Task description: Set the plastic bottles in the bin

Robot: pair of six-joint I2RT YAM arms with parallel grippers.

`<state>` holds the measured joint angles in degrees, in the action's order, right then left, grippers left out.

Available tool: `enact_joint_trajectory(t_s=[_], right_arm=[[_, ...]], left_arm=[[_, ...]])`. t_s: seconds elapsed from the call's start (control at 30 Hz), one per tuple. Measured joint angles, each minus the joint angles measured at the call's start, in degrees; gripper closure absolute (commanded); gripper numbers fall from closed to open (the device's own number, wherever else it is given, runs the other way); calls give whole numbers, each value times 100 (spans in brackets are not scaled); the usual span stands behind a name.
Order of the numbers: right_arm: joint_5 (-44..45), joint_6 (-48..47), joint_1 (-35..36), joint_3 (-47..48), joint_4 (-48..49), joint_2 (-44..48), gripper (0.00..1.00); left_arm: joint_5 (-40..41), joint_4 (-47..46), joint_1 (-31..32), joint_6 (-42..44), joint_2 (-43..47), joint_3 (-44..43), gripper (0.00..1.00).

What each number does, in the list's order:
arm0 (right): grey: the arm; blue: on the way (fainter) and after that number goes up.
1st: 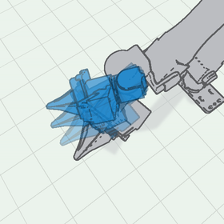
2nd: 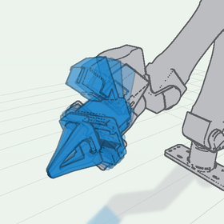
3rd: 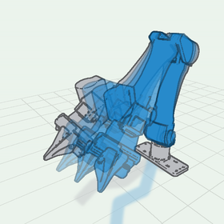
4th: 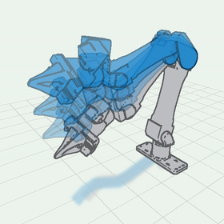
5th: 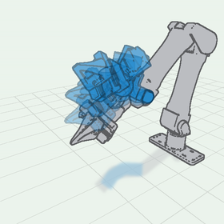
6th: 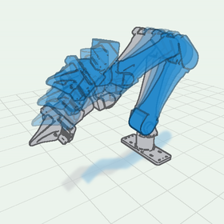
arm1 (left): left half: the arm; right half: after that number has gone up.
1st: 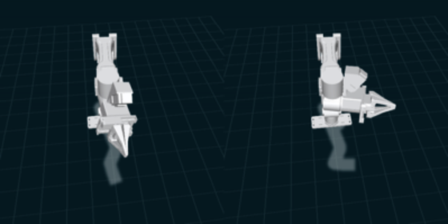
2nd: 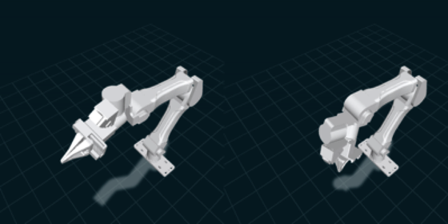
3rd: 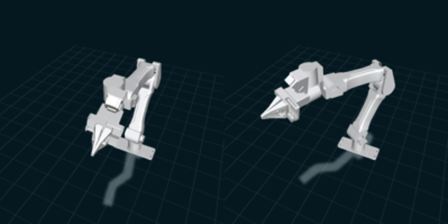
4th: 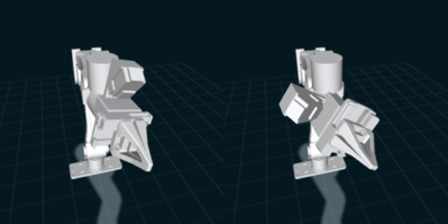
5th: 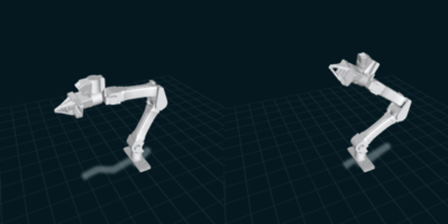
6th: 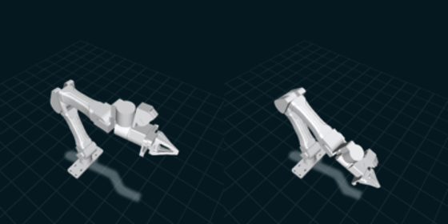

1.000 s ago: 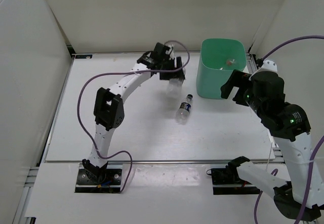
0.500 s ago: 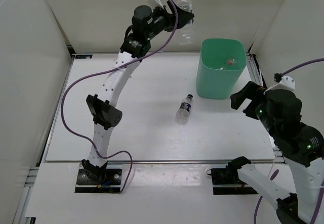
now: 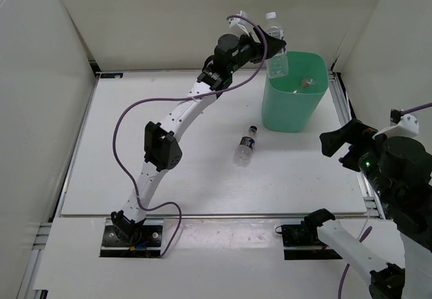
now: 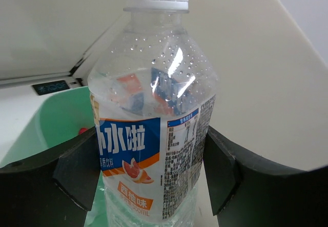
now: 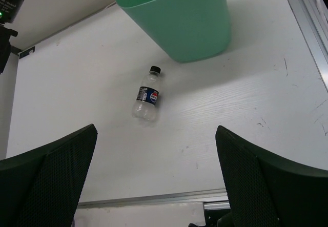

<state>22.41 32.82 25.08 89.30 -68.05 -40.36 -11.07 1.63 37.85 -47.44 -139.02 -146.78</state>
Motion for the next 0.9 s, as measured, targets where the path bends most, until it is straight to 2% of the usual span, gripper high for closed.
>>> enact_joint_trajectory(t_s=[0.3,0.73,0.83,0.87,0.9], right_arm=[[-129,160,-2,105,-356,258,0],[-522,90,-22,184,-426,297,0],[-603,61,-22,175,-424,328,0],[-612,55,-22,168,-411,350,0],[-619,37,-22,153,-400,367,0]], left_arm=[[160,-391,354,-109,-7,0,33],[308,-623,348,-59,-514,13,29],[302,-584,352,-55,-647,68,18],[317,-662,352,-28,-682,72,12],[319,-673,348,13,-688,72,0]])
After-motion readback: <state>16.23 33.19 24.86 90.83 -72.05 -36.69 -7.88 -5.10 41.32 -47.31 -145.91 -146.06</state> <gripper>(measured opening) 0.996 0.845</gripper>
